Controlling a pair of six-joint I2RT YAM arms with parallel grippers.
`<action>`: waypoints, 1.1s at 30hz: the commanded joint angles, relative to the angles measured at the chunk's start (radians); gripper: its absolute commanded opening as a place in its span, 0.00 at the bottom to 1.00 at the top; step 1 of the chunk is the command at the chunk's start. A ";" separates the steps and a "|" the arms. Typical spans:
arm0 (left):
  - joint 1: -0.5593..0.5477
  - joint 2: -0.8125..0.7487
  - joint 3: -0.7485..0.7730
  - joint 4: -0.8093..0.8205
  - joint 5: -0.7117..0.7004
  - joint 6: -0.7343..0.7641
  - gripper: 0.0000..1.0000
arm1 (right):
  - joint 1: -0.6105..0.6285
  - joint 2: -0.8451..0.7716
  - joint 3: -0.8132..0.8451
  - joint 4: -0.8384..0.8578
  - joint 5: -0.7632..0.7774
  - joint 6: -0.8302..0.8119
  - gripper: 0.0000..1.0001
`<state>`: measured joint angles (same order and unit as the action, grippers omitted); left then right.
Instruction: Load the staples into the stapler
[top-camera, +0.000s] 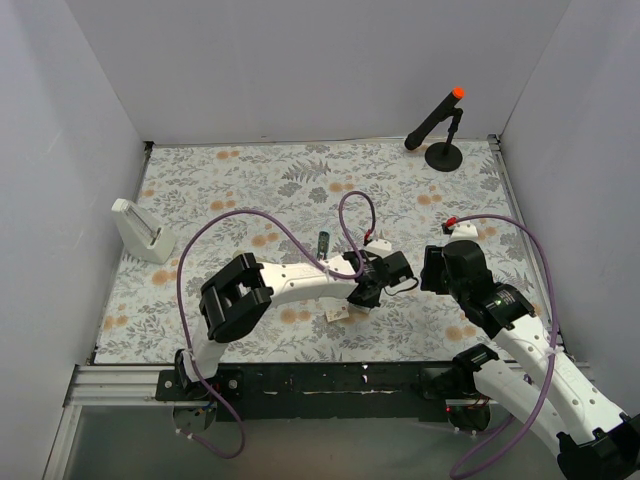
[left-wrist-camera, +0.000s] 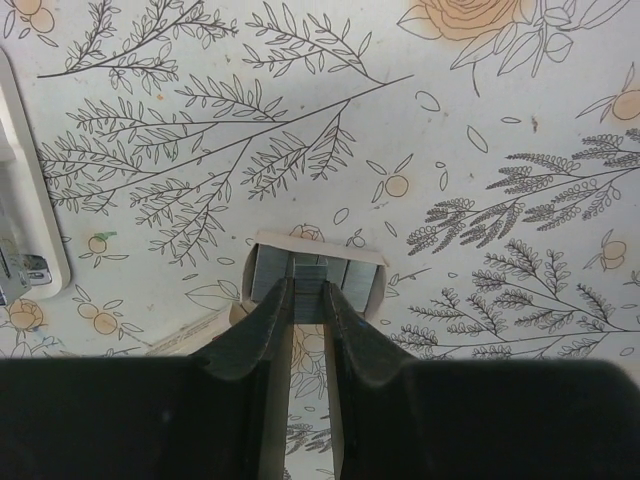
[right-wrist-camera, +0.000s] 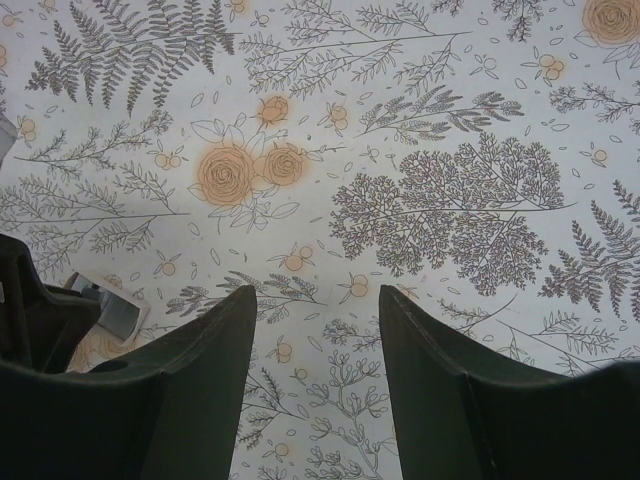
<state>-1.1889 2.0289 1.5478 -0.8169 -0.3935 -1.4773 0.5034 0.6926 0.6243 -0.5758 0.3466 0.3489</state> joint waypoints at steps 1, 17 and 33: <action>-0.002 -0.090 0.028 -0.016 -0.031 -0.006 0.00 | -0.006 -0.008 0.005 0.040 0.026 -0.011 0.60; 0.113 -0.298 -0.176 0.108 -0.105 0.086 0.00 | -0.006 -0.011 -0.021 0.114 -0.038 -0.051 0.60; 0.235 -0.400 -0.407 0.268 -0.050 0.204 0.00 | -0.006 0.053 0.011 0.151 -0.011 -0.100 0.60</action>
<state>-0.9554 1.6657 1.1507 -0.5964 -0.4515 -1.3128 0.5030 0.7219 0.5926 -0.4694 0.3130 0.2687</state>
